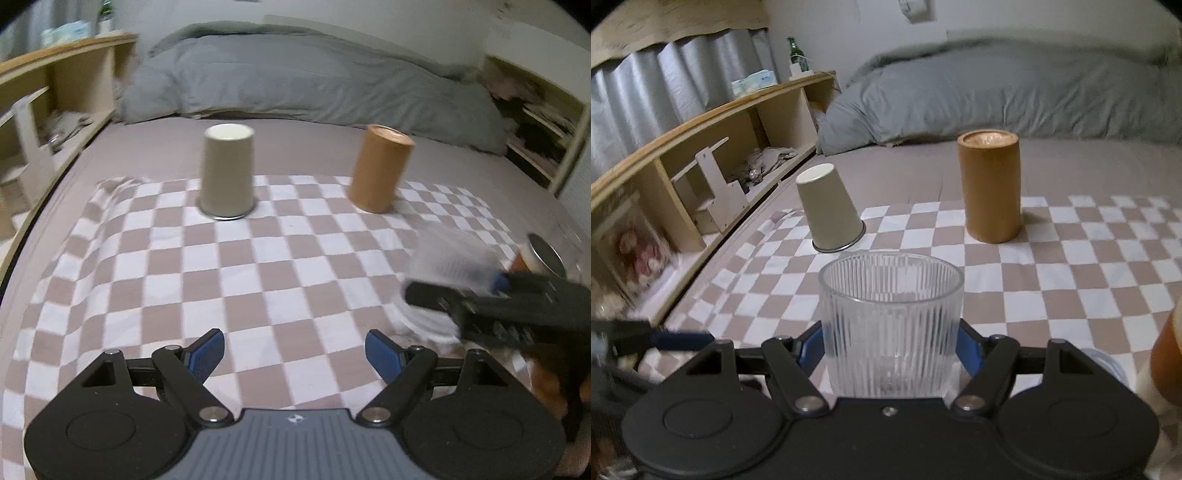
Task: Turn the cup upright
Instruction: 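Lower the ribbed glass upright onto the cloth and open the right tool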
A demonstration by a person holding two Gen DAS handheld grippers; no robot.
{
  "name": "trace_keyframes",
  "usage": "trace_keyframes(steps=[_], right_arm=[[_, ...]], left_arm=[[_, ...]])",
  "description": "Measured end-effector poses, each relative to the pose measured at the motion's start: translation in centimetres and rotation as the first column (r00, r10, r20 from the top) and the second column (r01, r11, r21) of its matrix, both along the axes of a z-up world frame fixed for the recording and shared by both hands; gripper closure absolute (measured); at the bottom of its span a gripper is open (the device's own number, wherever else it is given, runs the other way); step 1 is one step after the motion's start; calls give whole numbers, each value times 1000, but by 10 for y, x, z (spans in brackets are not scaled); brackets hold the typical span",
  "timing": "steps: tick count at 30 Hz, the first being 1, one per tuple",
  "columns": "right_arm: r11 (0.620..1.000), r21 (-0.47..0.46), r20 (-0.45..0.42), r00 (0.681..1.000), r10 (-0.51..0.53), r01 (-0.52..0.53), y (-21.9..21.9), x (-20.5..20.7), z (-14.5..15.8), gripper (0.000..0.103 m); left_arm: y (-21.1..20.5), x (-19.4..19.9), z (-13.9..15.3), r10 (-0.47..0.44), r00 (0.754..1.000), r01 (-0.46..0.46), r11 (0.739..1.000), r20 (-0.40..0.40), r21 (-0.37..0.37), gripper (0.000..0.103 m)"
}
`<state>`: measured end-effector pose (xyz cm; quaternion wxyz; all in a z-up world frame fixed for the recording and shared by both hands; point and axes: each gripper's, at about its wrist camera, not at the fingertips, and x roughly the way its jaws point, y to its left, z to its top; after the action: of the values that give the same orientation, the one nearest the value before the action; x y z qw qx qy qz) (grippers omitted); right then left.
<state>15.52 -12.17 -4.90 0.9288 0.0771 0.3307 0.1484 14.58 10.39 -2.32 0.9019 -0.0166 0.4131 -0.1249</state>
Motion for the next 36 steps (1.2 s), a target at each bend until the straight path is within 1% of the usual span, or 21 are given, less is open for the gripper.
trace_keyframes(steps=[3,6,8,11,14,17,19,22,24,30,36], right_arm=[[999,-36,43,999,1,0,6,-18,-1,30],[997,-82,88,996,14,-7,13,-35,-4,30],[993,-118,116,993,29,-15,19,-44,-6,30],[990,-141,150,988,31,-10,24,-49,-8,30],[987,-157,169,985,43,-17,27,-47,-8,30],[981,-193,201,979,24,16,27,-43,-8,30],[981,-189,201,979,-9,48,21,-36,-8,30],[986,-144,169,984,-63,88,9,-28,-9,30],[987,-134,163,984,-67,90,6,-27,-10,30],[985,-149,168,984,-62,87,9,-29,-12,30],[985,-153,149,987,-57,80,8,-27,-9,29]], left_arm=[[12,3,-1,60,998,-61,998,-11,-28,19],[17,5,-1,88,996,-89,995,-14,-46,19],[16,5,0,85,996,-85,995,-8,-51,19],[13,3,1,66,998,-66,997,6,-51,19],[11,3,0,61,998,-60,997,12,-46,19],[12,4,-1,72,997,-70,996,19,-62,19],[12,5,0,79,997,-77,994,25,-72,19],[11,7,1,88,995,-85,994,44,-68,19],[10,7,1,90,995,-87,994,50,-67,19],[7,6,2,87,994,-83,995,64,-55,19],[7,4,5,94,993,-91,995,77,-50,19]])
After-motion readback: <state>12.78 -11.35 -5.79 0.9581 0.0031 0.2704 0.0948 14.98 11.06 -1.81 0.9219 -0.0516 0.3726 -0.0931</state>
